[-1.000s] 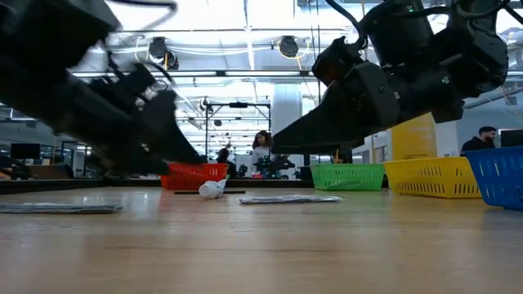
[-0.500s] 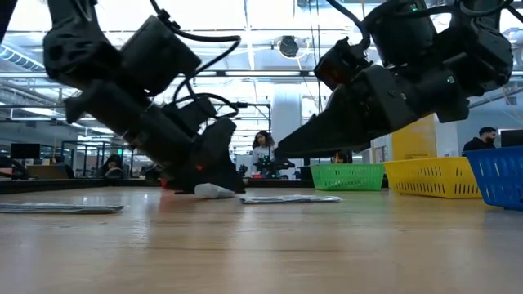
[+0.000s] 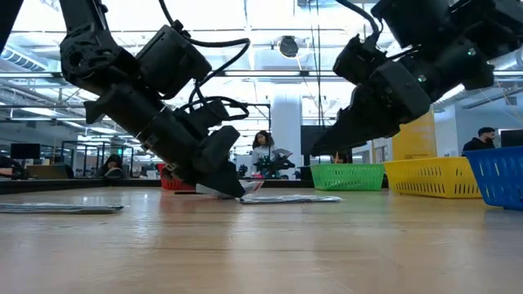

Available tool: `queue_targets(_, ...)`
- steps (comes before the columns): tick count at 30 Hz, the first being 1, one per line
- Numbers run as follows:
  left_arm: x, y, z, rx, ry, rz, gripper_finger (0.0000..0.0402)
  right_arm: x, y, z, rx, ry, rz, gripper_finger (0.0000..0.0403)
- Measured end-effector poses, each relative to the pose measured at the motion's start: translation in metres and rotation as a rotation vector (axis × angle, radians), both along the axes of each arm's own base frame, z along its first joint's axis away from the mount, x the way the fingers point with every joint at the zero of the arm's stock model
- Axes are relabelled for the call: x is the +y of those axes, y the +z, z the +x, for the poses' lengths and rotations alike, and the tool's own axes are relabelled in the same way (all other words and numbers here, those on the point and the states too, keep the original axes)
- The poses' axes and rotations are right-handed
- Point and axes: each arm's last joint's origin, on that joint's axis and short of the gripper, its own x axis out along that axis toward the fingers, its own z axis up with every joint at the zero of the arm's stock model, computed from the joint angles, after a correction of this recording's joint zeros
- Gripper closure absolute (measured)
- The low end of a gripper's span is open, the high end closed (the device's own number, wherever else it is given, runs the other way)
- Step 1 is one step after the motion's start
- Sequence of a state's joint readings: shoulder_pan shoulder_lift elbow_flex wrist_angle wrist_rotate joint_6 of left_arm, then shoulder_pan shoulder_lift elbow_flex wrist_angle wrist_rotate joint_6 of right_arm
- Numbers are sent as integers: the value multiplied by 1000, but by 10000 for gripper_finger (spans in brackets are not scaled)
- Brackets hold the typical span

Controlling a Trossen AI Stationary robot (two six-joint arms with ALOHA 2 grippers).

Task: Pick & Place Travel size toiletries
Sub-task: Put the white toothpaste into the green bin

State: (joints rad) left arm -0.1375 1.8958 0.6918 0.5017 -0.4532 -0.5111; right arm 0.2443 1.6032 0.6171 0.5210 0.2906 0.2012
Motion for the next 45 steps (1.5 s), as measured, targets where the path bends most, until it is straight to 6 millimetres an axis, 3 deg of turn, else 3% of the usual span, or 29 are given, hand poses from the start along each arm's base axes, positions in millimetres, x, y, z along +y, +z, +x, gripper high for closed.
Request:
queue_targets(5,-5,7,7,-68,-161,-30,317,-6,0,-5,16,60,-221,124)
queue_targets(11,-7,23,25,-151,-316,-119,320,-15,2,2,-19,217,-442,129)
queue_targets(21,1,45,47,-236,-424,-191,320,-15,3,6,-68,358,-628,192)
queue_targets(27,7,49,50,-251,-446,-211,320,-13,3,6,-72,358,-630,251)
queue_targets(35,7,49,50,-241,-486,-132,315,-10,2,5,-64,307,-496,377)
queue_targets(39,16,50,50,-250,-536,-98,272,-4,-2,2,-27,288,-402,391)
queue_targets(45,40,69,45,-268,-556,-72,158,3,-8,-3,28,229,-228,385)
